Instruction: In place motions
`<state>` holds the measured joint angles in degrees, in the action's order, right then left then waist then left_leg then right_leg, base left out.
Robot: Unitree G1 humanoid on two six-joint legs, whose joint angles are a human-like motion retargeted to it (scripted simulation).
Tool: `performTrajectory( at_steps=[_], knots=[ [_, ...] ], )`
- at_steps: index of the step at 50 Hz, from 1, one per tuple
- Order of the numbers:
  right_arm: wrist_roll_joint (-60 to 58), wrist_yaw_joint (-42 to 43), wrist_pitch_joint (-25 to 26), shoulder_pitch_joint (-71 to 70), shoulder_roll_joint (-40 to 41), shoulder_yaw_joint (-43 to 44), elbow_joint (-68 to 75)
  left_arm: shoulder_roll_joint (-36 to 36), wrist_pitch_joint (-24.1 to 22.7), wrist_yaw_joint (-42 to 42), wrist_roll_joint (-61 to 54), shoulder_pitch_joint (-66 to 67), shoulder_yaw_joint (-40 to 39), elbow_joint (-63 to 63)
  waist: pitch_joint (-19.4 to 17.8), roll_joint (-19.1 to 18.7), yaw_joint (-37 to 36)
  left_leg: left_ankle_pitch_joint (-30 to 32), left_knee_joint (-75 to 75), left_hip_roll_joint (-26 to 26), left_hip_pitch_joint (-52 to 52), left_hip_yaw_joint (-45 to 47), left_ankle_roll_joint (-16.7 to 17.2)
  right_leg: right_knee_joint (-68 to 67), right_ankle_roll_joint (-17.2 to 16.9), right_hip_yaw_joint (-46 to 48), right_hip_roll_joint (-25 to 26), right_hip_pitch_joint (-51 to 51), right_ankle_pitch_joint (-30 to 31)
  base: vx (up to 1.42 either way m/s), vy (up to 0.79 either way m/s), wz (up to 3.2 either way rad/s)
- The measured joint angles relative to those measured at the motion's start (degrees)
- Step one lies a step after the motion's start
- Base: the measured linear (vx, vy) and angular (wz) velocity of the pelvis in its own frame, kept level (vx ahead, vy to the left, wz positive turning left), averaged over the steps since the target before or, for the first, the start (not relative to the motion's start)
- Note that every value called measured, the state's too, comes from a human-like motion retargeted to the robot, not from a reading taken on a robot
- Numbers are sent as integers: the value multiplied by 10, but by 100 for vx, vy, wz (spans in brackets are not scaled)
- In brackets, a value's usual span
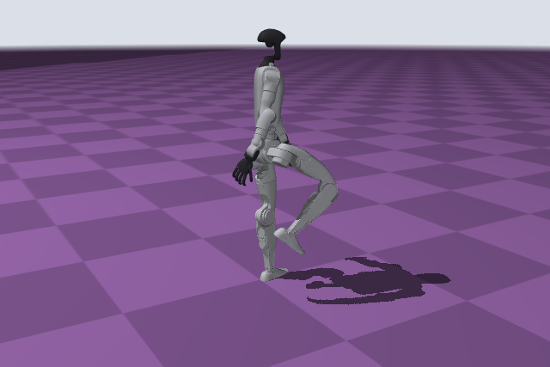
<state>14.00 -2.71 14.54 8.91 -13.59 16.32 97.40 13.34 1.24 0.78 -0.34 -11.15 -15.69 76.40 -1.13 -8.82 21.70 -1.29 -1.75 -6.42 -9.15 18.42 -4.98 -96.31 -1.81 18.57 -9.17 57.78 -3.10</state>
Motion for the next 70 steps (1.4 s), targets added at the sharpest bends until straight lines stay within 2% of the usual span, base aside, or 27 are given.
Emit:
performTrajectory(
  at_steps=[5, 8, 11, 12, 13, 15, 17, 18, 20, 23, 28, 31, 35, 41, 42, 44, 45, 47, 48, 50, 51, 53, 56, 60, 62, 68, 70],
  knots=[
    [-155, -2, -6, 9, 7, -28, -18, -7, 4, 20, -4, 0, 16, 13, -22, 44, -36, -4, 7, 26, 48, 16, 2, 107, 4, -5, -3, -116, -8, 5, -1, -31],
    [-215, -26, -8, 2, 7, -65, -28, -25, 6, 19, 3, 33, -2, 40, -11, 62, -70, -18, 10, 37, 79, 49, 5, 281, -3, -21, 36, -259, 10, 20, -1, -90],
    [-239, -22, -17, -13, 14, -102, -37, -48, 3, 8, 8, 94, -28, 72, 3, 69, -93, -49, -9, 42, 105, 52, 3, 560, -9, -26, 90, -453, 49, 29, -2, -41],
    [-240, -15, -20, -19, 17, -114, -38, -55, 1, 4, 9, 117, -36, 84, 6, 69, -94, -57, -25, 43, 109, 38, 1, 656, -14, -22, 105, -516, 34, 29, -6, 44],
    [-238, -7, -23, -27, 21, -126, -38, -61, 0, 1, 7, 142, -43, 98, 9, 69, -92, -62, -48, 46, 108, 19, -1, 739, -15, -9, 115, -571, -40, 32, -4, 28],
    [-232, 8, -28, -47, 28, -160, -34, -64, 1, 4, 10, 190, -65, 130, 22, 80, -106, -22, -131, 41, 97, 38, 8, 860, 35, 98, 89, -648, -104, 23, -3, -30],
    [-230, 0, -24, -92, 42, -177, -44, -55, 16, 12, 21, 206, -91, 163, 49, 98, -149, 108, -316, 15, -30, 73, 11, 909, 12, 69, 60, -641, -89, -29, -13, -86],
    [-231, -8, -27, -113, 50, -178, -62, -52, 21, 4, 18, 205, -99, 175, 40, 108, -178, 152, -421, 14, -116, 46, 0, 914, 14, 50, 51, -629, -79, -48, -15, -27],
    [-240, -33, -35, -162, 57, -183, -103, -44, 19, -7, -8, 202, -115, 200, 13, 107, -173, 111, -602, -8, -245, 4, -42, 928, 23, 100, 57, -625, -61, -48, -16, 64],
    [-278, -66, -37, -227, 58, -198, -178, -40, 43, 37, -35, 214, -138, 210, -45, 133, -217, 58, -774, -76, -362, 47, -81, 914, 42, 78, 42, -631, -61, -35, -6, -53],
    [-313, -42, -82, -242, 67, -223, -274, -44, 58, 33, -36, 274, -169, 210, -20, 160, -239, 5, -899, -76, -511, 56, -98, 895, 72, 70, 25, -595, -64, 16, -1, -31],
    [-312, -56, -100, -240, 68, -254, -308, -47, 59, 36, -41, 290, -178, 210, 6, 157, -228, 0, -878, -74, -509, 56, -98, 892, 72, 69, 23, -583, -63, 13, 3, -2],
    [-337, -59, -114, -233, 79, -248, -319, -44, 51, 35, -46, 262, -176, 210, 2, 128, -204, 0, -774, -69, -392, 46, -97, 907, 62, 86, 45, -602, -59, -4, 5, 22],
    [-353, -63, -105, -143, 76, -221, -253, -43, 39, 34, -42, 219, -141, 191, 52, 87, -180, 60, -336, 43, -78, 16, -4, 885, 37, 89, 66, -610, -83, 19, 5, 2],
    [-357, -67, -99, -124, 72, -213, -236, -41, 38, 33, -43, 211, -134, 187, 57, 72, -172, 49, -251, 52, -28, 7, 3, 869, 32, 89, 80, -609, -82, 32, 6, 31],
    [-363, -77, -84, -91, 59, -192, -195, -38, 37, 31, -47, 185, -114, 180, 63, 43, -131, -68, -135, 42, 45, 22, 1, 803, 7, 101, 100, -585, -26, 16, 3, 148],
    [-367, -81, -74, -80, 50, -179, -171, -38, 38, 32, -50, 166, -103, 177, 66, 29, -90, -101, -103, 12, 72, 67, -8, 752, -12, 127, 100, -559, 35, -14, 10, 49],
    [-356, -77, -42, -88, 38, -163, -131, -36, 44, 41, -51, 105, -108, 160, 42, 29, -143, -80, -82, 8, 52, 65, -4, 512, -28, 33, 82, -416, 116, -34, 13, -152],
    [-337, -64, -37, -83, 34, -151, -115, -34, 43, 43, -53, 82, -101, 144, 17, 38, -135, -65, -75, 23, 56, 42, -10, 402, -16, -9, 95, -352, 113, -39, 10, 17],
    [-276, -47, -30, -83, 26, -125, -73, -16, 46, 58, -71, 31, -64, 109, -46, 17, -57, -37, -89, 4, 34, -48, -16, 169, 27, 47, 38, -220, 66, -43, 15, 227],
    [-245, -53, -26, -90, 21, -125, -50, -3, 48, 69, -67, 10, -59, 89, -55, 27, -37, -30, -75, 17, 32, -55, -19, 113, 35, 43, 7, -179, 50, -47, 14, 188],
    [-212, -64, -19, -89, 16, -117, -12, 8, 43, 69, -39, -5, -65, 44, -68, 20, 9, -20, -63, 13, 16, -76, -21, 34, 43, 53, -14, -101, 27, -32, 3, 114],
    [-202, -57, -14, -40, 10, -94, 0, 2, 13, 23, -19, 4, -57, 4, -28, -10, 26, -13, -51, -6, -28, -69, -19, -8, 35, 52, -13, 2, 2, 3, -10, 42],
    [-200, -45, -17, 13, 3, -69, 0, -10, 1, 26, -17, 14, -14, -2, -18, 9, -2, -8, -34, 12, -2, -65, -19, 41, 47, 55, -35, -44, -9, 14, -6, 3],
    [-213, -42, -17, 19, 3, -65, 0, -20, 4, 42, -12, 26, -13, 11, -22, 30, -29, -10, -25, 24, 28, -60, -15, 124, 30, 37, -9, -121, 1, 6, -5, -63],
    [-228, -31, -49, 12, 5, -83, -15, -56, -2, 28, 1, 113, -48, 102, 3, 48, -64, -32, -17, 32, 92, -27, 7, 617, -35, -27, 101, -464, 82, 24, -7, -34],
    [-223, -24, -65, 0, 12, -88, -31, -59, -6, 18, 3, 145, -61, 140, 5, 51, -38, -52, -56, 36, 91, -58, 8, 784, -28, 20, 99, -579, -57, 22, -9, 93]
  ],
)
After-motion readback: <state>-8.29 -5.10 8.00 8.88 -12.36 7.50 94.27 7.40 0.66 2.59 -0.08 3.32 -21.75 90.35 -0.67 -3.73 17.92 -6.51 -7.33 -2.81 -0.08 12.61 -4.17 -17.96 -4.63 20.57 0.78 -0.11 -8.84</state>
